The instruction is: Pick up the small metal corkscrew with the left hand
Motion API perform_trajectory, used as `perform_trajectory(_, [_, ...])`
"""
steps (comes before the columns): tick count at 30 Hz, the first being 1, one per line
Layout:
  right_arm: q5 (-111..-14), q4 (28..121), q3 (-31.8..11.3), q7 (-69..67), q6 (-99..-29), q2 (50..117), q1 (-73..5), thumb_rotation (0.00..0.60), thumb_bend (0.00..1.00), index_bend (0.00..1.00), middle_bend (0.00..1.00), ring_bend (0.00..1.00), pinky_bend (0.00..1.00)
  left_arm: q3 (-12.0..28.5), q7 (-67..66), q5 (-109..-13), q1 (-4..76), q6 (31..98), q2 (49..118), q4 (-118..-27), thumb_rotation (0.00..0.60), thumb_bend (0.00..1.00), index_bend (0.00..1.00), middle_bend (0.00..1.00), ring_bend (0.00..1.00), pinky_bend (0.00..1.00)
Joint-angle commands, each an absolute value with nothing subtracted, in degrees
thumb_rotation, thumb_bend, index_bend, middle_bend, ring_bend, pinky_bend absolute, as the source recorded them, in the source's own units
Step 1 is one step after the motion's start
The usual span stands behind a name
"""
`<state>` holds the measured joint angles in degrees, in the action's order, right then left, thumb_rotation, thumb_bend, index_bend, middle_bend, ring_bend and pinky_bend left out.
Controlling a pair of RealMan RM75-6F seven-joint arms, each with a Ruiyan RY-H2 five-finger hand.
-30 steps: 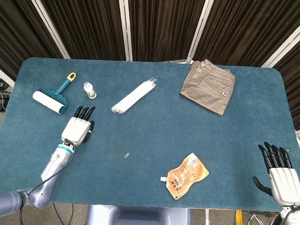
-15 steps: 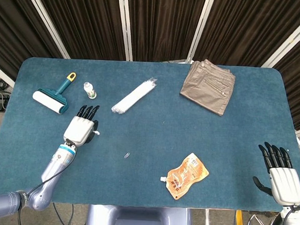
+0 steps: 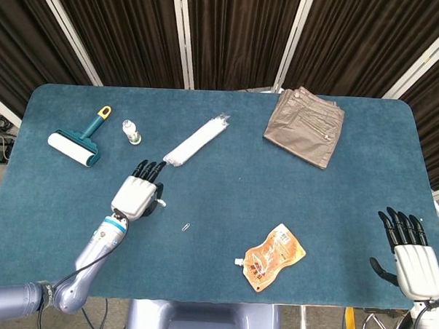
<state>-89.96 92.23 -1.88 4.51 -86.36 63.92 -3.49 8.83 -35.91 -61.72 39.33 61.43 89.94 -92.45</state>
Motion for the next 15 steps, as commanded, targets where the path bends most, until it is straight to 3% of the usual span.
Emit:
perform_trajectory(1, [-89.9, 92.2, -1.9, 4.5, -86.2, 64.0, -3.6, 0.600, 0.16, 0.02, 0.00, 0.00, 0.00, 8.9, -36.4, -61.4, 39.9, 61.6, 91.3, -93.2, 0.600, 0.45, 0.60, 0.00, 0.00, 0.00])
perform_trajectory(15, [-90.1, 91.8, -1.9, 5.0, -86.6, 64.1, -3.5, 0.600, 0.16, 0.02, 0.00, 0.00, 0.00, 8.0, -38.1, -61.2, 41.0, 62.6, 93.0, -97.1, 0.600, 0.45, 0.60, 0.00, 0.00, 0.00])
